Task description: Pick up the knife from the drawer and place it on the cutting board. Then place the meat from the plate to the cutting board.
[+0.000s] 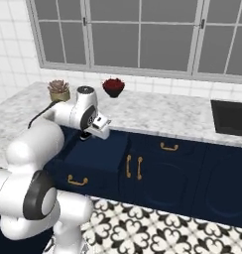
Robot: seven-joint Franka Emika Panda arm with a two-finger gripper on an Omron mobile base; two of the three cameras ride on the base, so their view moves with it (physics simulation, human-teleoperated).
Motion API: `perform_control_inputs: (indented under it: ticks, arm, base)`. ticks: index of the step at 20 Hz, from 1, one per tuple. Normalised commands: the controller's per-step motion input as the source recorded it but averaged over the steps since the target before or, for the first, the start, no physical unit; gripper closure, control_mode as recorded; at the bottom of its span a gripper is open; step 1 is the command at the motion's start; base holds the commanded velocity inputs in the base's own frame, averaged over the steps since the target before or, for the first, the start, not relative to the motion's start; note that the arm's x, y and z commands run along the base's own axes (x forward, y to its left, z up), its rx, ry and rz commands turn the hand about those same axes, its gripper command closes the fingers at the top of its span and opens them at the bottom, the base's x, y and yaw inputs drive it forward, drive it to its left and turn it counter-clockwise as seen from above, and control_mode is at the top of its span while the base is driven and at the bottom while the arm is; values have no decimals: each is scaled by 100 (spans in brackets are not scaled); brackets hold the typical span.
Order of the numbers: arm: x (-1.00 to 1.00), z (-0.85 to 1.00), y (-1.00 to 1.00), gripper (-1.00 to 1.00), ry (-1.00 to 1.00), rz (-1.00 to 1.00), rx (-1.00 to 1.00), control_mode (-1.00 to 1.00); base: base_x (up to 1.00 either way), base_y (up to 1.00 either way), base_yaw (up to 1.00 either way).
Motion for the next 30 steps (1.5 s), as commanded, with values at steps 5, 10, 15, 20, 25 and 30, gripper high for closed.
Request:
perform_control_inputs:
  ticks: [5, 10, 15, 20, 25, 30]
  arm:
    - [0, 0, 0, 100, 0, 0, 0, 100]
    - [0, 0, 0, 100, 0, 0, 0, 100]
    - [0, 0, 0, 100, 0, 0, 0, 100]
    - [0, 0, 0, 100, 0, 0, 0, 100]
    - [0, 0, 0, 100, 0, 0, 0, 100]
    - [0, 0, 0, 100, 0, 0, 0, 100]
  base:
    - [-84, -33, 12]
    - [-30, -59, 33]
    - [-22, -21, 63]
    - [-35, 0, 76]
    - [-38, 0, 73]
    - [-12, 13, 69]
